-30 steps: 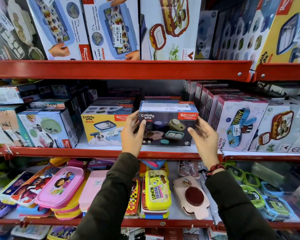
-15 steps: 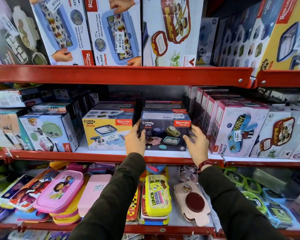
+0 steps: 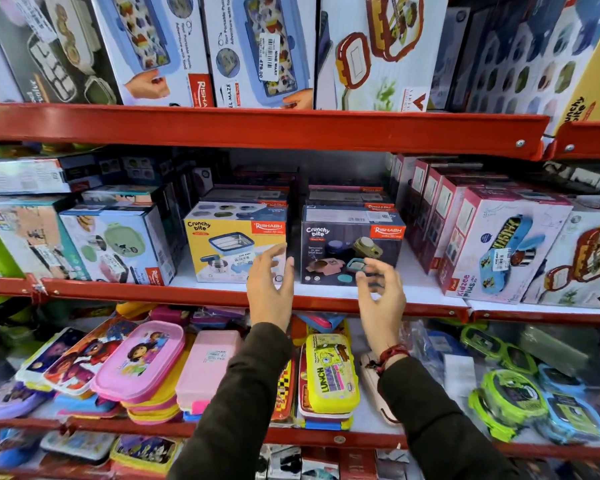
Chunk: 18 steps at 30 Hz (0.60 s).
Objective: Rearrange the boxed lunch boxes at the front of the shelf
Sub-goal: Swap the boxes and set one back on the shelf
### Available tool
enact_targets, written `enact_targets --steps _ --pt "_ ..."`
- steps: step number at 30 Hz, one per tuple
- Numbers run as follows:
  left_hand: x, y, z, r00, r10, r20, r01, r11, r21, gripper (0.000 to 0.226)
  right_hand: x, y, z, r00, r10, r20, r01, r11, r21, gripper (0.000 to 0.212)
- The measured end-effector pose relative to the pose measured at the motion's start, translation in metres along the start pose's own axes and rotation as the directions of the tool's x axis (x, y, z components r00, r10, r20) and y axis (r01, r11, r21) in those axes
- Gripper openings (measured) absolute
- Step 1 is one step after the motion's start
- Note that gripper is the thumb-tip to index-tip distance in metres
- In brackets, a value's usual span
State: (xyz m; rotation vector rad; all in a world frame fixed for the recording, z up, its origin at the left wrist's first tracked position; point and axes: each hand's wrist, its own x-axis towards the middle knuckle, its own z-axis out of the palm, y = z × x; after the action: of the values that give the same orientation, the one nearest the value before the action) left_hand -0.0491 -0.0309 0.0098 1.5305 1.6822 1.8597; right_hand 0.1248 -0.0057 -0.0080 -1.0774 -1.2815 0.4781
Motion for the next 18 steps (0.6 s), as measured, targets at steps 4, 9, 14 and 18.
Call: enact_targets --steps 4,9,14,18 --pt "0.012 -0.013 -0.030 0.995 0.078 -0.054 -0.075 0.995 0.059 0.026 -0.013 -0.017 0.041 0.993 -0.033 0.117 0.034 0.999 0.000 0.024" --pt "0.034 -0.039 -0.077 0.994 0.035 -0.107 -0.027 0.997 0.078 0.045 -0.023 -0.030 0.092 0.963 0.068 0.259 -0.055 0.997 -0.057 0.034" --pt "0.055 -0.074 -0.111 0.994 -0.074 -0.084 0.089 0.977 0.194 0.069 -0.028 -0.026 0.128 0.942 0.168 0.292 -0.080 0.954 -0.290 0.040" --pt "0.067 -0.097 -0.122 0.980 -0.177 0.092 0.139 0.938 0.318 0.065 -0.028 -0.028 0.141 0.939 0.216 0.267 -0.096 0.912 -0.399 0.039"
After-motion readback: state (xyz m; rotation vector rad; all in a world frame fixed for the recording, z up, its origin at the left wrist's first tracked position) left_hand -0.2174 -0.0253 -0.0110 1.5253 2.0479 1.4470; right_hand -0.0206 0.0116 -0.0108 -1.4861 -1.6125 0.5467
